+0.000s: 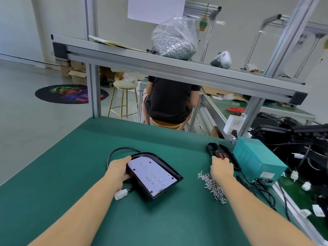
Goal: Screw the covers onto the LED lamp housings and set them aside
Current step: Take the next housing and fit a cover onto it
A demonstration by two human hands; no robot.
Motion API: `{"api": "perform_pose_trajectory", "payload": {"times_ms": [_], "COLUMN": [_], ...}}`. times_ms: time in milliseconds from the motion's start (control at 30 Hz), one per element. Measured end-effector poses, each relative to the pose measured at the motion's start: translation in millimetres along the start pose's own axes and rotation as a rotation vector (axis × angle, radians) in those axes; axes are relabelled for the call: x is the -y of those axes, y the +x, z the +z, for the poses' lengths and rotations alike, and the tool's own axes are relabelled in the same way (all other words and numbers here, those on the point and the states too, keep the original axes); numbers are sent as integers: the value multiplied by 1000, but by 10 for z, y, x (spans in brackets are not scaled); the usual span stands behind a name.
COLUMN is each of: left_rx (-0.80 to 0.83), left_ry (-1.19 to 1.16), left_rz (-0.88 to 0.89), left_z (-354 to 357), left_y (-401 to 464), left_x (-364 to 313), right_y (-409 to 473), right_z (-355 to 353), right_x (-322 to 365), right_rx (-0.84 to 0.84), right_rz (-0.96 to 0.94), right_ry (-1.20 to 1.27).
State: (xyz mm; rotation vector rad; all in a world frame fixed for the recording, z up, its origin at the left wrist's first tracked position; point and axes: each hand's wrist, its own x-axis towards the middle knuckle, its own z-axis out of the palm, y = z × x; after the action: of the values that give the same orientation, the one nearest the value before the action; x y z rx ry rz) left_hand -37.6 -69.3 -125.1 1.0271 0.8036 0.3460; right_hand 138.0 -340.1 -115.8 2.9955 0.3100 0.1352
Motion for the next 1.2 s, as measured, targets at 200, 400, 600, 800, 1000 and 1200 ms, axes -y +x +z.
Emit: {"api": "perform_pose_trajectory", "payload": {"times_ms": [200, 400, 600, 800, 1000, 1200], "left_rx": [83, 131, 143, 131, 153, 154], "left_ry": [-59, -52, -52, -80, -89, -125], "left_rz": [-38, -59, -60, -53, -31, -51], "left_z": [-62, -104, -117, -107, -115, -130], "left_y": [-13, -4, 45, 26, 11, -4], "left_x": [-39, -71, -58, -51, -38, -42], "right_y": [102, 32, -506, -1257, -1577, -1685], "right_z": [-10, -112, -548, -831, -720, -634], "right_x": [36, 106, 675, 1279, 1454, 1521], "right_rx": [-27, -227, -506, -590, -473, -391], "right_rz": [26, -20, -411, -733, -739, -704], "right_ry": [-80, 43, 373, 322, 262, 243]}}
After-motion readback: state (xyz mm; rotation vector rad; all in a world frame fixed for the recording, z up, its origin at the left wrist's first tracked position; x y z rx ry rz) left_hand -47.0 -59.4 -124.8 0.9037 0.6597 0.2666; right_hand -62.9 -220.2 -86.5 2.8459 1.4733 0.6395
